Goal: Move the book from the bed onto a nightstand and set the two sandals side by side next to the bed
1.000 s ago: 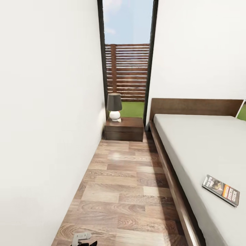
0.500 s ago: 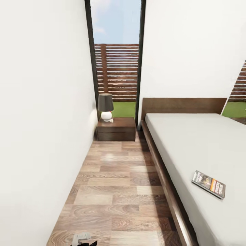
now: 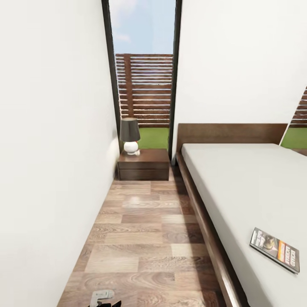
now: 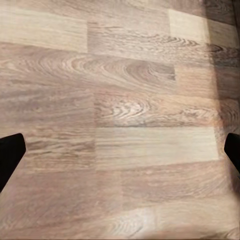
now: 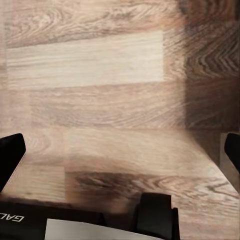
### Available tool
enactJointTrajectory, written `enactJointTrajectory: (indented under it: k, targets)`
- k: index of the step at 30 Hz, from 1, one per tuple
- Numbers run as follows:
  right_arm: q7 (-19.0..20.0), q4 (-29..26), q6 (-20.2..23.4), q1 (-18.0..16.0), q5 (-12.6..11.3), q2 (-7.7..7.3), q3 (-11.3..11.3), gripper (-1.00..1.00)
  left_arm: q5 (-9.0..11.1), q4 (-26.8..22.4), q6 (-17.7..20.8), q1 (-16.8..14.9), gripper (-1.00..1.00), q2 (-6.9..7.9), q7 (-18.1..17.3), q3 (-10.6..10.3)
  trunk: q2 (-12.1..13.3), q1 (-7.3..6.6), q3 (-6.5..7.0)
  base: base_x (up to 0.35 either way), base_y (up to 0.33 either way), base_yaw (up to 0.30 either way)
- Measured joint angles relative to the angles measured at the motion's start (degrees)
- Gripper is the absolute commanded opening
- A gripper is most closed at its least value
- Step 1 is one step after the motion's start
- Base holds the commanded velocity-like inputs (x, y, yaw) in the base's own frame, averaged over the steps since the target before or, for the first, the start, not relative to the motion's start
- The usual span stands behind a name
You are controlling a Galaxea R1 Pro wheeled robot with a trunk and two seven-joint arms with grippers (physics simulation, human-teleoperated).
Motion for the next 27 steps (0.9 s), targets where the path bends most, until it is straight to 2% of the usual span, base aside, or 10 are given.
enactJointTrajectory:
  k: [27]
  targets:
    - [0.0, 0.0, 0.0, 0.0, 0.0, 0.01, 0.0, 1.0, 0.0, 0.0, 0.0, 0.0, 1.0, -0.01, 0.0, 0.0, 0.0, 0.0, 0.0, 0.332, 0.025, 0.0]
